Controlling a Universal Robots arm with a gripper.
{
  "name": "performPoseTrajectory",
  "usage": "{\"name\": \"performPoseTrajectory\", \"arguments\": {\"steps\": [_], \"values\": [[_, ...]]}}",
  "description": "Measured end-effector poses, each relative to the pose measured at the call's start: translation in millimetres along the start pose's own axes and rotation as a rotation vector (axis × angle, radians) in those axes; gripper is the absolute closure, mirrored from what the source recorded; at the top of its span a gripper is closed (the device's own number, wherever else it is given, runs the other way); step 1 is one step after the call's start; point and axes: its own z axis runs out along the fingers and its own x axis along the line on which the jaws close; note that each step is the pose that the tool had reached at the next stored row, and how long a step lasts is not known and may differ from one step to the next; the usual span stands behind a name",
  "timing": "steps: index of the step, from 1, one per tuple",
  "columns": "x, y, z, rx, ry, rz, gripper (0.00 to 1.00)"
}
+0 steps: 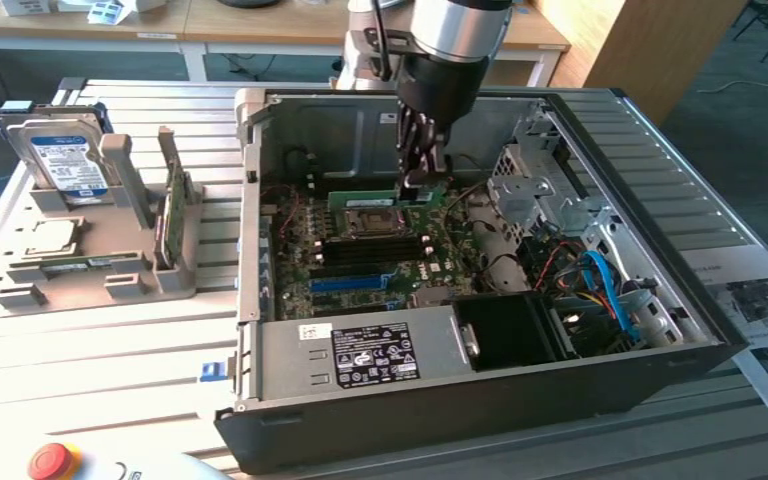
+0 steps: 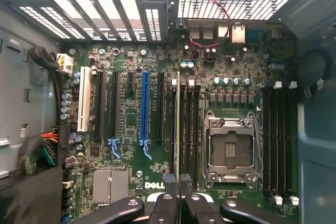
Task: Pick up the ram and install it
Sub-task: 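Insert the ram into the slot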
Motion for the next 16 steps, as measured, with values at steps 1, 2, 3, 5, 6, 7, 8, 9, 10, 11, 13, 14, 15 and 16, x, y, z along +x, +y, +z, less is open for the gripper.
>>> {"name": "performPoseTrajectory", "arguments": {"steps": [1, 2, 3, 5, 6, 7, 8, 9, 10, 11, 13, 14, 15, 16], "values": [[0.0, -0.1, 1.7, -0.0001, 0.0001, 0.0, 0.88], [0.0, -0.2, 3.5, -0.0001, 0.0002, 0.0, 0.88], [0.0, -0.3, 5.5, -0.0001, 0.0001, 0.0, 0.88], [-0.1, -0.6, 9.0, -0.0001, 0.0001, 0.0, 0.88], [-0.1, -0.7, 10.8, -0.0001, 0.0001, 0.0, 0.88], [-0.2, -0.8, 12.7, 0.0, 0.0, 0.0, 0.88], [-0.2, -1.0, 14.4, -0.0001, 0.0001, 0.0, 0.88], [-0.2, -1.1, 16.4, 0.0, 0.0, 0.0, 0.88], [-0.3, -1.2, 18.2, 0.0, 0.0, 0.0, 0.88], [-0.3, -1.3, 19.9, 0.0, 0.0001, 0.0, 0.88], [-0.3, -1.6, 23.5, -0.0001, 0.0002, 0.0, 0.88], [-0.3, -1.7, 25.3, -0.0001, 0.0002, 0.0, 0.88], [-0.4, -1.8, 27.1, -0.0001, 0.0001, 0.0, 0.88], [-0.4, -2.0, 29.1, 0.0, 0.0, 0.0, 0.88]]}}
